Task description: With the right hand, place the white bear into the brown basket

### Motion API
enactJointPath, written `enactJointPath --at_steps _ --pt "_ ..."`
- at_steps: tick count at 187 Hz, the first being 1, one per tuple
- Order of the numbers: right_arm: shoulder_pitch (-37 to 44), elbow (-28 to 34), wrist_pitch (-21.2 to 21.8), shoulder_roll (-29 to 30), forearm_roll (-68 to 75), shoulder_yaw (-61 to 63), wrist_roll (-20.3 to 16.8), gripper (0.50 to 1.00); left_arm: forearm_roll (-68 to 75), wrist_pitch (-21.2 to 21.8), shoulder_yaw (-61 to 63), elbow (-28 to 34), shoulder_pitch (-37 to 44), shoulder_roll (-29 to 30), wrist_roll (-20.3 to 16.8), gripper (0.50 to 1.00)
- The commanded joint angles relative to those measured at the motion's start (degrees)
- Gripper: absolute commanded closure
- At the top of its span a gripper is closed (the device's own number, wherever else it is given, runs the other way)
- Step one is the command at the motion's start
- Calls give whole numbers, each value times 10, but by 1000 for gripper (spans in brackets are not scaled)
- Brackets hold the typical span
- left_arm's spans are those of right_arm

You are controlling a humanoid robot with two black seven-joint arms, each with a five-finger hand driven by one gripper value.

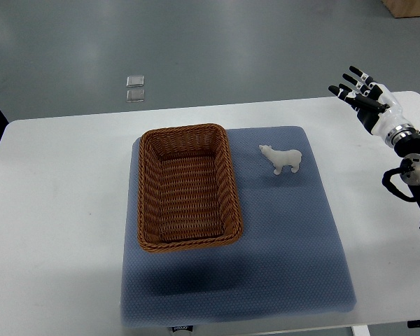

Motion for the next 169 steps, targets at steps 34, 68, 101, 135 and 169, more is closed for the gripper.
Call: enactJointPath --at_steps 34,68,101,135,169 --pt "0 0 3 0 -4 -2 0 576 0 0 0 0 0 0 0 500" --pt "0 1 24 0 -4 -3 0 579 0 0 0 0 0 0 0 500" --pt "0 1 25 1 -10 -4 0 579 0 0 0 0 0 0 0 500" --pt "6 3 25 0 -19 -24 -1 579 0 0 0 0 0 0 0 500" --pt "5 3 40 0 -54 -54 -1 579 0 0 0 0 0 0 0 500"
